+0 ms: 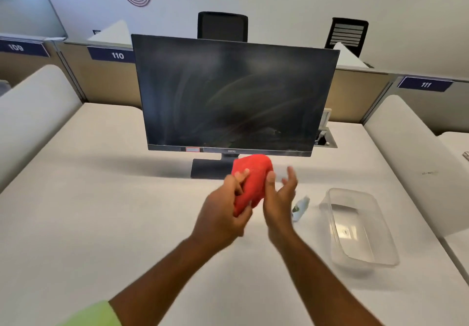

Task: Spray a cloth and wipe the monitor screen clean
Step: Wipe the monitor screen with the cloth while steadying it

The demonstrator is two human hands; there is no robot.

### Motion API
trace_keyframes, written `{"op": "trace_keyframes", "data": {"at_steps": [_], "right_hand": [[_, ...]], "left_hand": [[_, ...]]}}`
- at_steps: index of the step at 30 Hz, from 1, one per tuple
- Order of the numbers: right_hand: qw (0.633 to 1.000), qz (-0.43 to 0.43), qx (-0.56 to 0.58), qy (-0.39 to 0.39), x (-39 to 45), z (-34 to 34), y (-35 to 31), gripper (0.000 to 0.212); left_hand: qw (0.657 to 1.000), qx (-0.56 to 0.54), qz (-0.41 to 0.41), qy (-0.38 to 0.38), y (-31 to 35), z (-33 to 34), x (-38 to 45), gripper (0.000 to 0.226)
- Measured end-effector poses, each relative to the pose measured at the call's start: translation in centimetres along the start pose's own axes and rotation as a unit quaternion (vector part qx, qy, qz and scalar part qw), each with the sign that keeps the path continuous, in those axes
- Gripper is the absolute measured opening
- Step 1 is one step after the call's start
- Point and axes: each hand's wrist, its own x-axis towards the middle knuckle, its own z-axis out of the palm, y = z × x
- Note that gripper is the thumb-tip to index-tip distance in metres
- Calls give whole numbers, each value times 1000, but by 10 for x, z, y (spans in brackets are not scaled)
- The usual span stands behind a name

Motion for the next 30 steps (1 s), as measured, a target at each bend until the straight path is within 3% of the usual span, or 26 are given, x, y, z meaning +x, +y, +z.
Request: {"op": "trace_keyframes", "data": {"at_steps": [2, 4, 6, 9, 11, 13, 20, 30], "right_hand": [[959, 180, 200, -89, -9, 9, 5, 61], [903, 262, 301, -159, -10, 1, 11, 76], [872, 282, 352, -191, -4, -10, 18, 81], [798, 306, 436, -281, 6, -28, 24, 83], [792, 300, 442, -296, 14, -32, 27, 91], [781, 281, 475, -292, 23, -34, 25, 82], [804, 205, 493, -263, 69, -54, -12, 70], [896, -71, 437, -43, 157, -44, -119, 50]], "left_hand": [[998, 21, -65, -14, 12, 25, -4, 49], [995, 31, -97, -8, 22, 42, -8, 45], [994, 20, -98, -43, 30, 51, -10, 39], [984, -8, -97, -148, 39, 58, -11, 61], [982, -35, -80, -165, 44, 56, -10, 63], [987, -76, -51, -136, 45, 48, -4, 52], [996, 55, 39, 55, 24, -20, 84, 22], [916, 343, 177, 111, 35, -132, 305, 37]]}}
